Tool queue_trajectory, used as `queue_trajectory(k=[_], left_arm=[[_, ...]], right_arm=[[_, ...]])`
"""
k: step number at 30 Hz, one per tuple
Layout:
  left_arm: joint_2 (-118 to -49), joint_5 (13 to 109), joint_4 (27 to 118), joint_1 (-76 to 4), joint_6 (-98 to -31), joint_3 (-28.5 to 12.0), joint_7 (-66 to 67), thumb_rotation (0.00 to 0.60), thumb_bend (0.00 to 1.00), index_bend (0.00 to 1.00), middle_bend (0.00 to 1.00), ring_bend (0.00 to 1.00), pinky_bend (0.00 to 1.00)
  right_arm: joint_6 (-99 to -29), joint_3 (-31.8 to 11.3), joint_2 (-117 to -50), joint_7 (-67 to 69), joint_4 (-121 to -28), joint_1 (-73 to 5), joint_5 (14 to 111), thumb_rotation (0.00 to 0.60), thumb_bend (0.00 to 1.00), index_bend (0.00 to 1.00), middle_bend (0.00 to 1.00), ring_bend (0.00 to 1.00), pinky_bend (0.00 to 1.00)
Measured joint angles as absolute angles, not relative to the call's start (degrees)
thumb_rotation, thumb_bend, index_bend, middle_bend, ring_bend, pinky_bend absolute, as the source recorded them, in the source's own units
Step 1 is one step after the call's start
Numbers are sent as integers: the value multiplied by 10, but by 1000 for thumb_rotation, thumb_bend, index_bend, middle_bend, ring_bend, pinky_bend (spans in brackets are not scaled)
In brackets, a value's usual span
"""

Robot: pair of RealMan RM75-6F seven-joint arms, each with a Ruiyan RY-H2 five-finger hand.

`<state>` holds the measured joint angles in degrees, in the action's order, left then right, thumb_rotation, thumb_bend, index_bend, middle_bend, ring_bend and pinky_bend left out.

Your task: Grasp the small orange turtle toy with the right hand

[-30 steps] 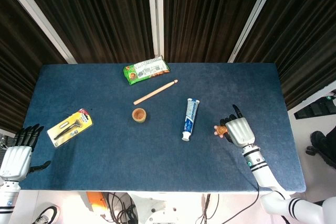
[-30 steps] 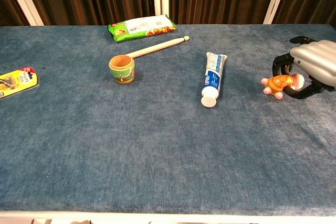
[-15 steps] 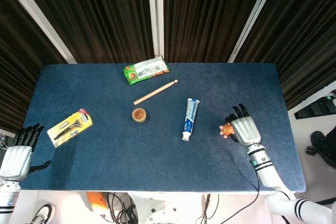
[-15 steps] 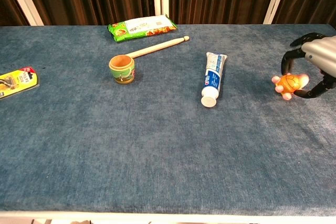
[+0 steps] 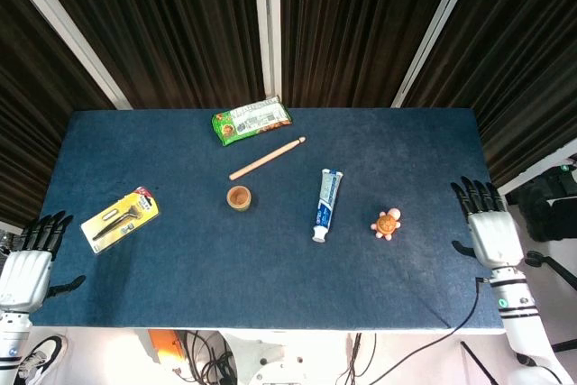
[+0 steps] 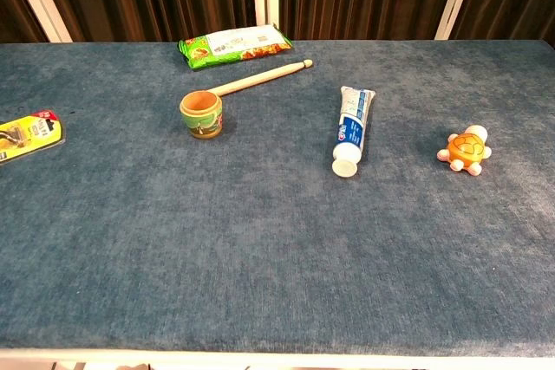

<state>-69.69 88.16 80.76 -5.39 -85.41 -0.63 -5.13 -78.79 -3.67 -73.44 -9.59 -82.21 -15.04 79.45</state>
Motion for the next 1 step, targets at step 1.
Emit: queue_trajectory(k=[1], left_arm=[[-696,882,808,-54,-855,-6,-51,600,59,60,0,0,0]], right_arm=[[-798,-33,-729,-90,-824,-139,794,600,0,0,0,0,0]])
